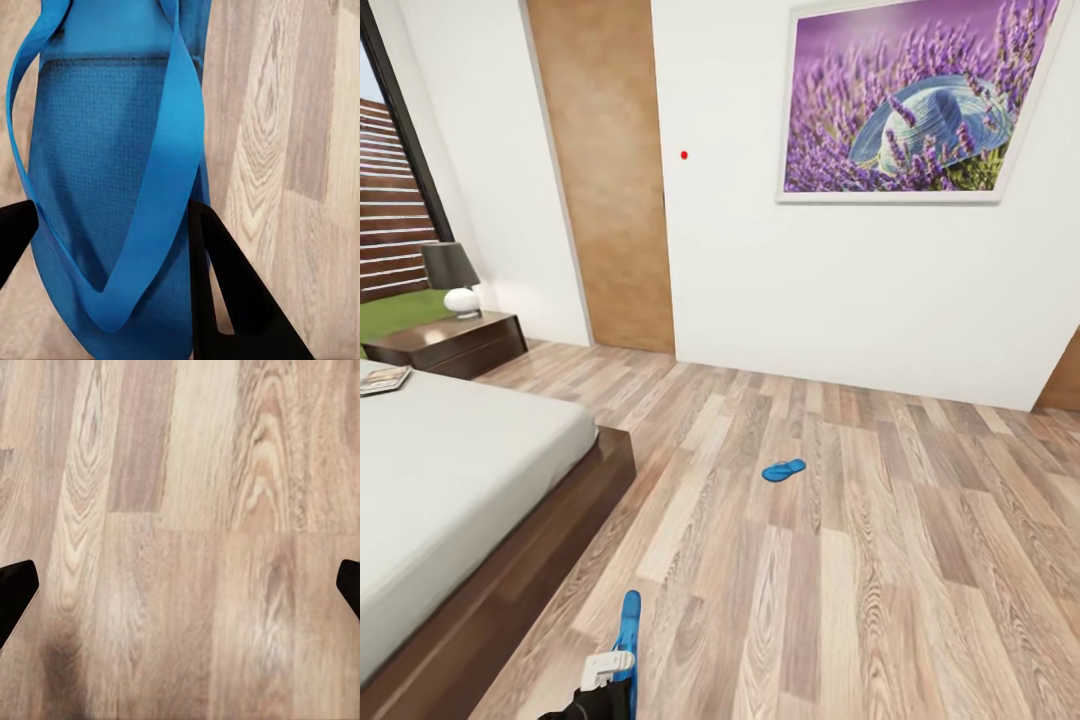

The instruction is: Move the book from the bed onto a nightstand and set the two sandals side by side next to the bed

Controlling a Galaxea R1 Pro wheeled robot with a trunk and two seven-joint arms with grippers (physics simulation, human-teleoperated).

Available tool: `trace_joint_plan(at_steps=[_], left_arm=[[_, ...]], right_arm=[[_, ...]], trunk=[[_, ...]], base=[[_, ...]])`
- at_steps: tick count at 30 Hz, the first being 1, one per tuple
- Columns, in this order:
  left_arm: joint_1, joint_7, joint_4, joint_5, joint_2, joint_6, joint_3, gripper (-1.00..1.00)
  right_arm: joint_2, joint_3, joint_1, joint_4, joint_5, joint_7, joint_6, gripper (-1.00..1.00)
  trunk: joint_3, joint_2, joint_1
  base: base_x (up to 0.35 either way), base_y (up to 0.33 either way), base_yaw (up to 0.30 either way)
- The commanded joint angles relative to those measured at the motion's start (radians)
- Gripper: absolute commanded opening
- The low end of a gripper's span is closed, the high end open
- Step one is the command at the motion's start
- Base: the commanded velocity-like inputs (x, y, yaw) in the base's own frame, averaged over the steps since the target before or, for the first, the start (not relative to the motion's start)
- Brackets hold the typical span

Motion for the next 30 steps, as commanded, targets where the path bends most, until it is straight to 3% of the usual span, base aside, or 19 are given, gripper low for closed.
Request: trace_joint_plan(at_steps=[1, 19, 30], left_arm=[[0.000, 0.000, 0.001, 0.005, 0.001, -0.004, -0.005, -1.00], [0.000, 0.000, 0.001, 0.005, 0.001, -0.004, -0.005, -1.00], [-0.001, 0.000, 0.001, 0.005, 0.001, -0.004, -0.005, -1.00]], right_arm=[[0.000, -0.002, -0.001, 0.002, -0.005, 0.005, 0.000, 1.00], [0.000, -0.002, -0.001, 0.001, -0.005, 0.007, 0.000, 1.00], [0.000, -0.002, -0.001, 0.001, -0.005, 0.006, 0.000, 1.00]], trunk=[[-0.001, 0.000, 0.000], [-0.001, 0.000, 0.000], [-0.001, 0.000, 0.000]], base=[[0.326, 0.003, 0.000], [0.327, 0.000, -0.001], [0.328, 0.000, -0.103]])
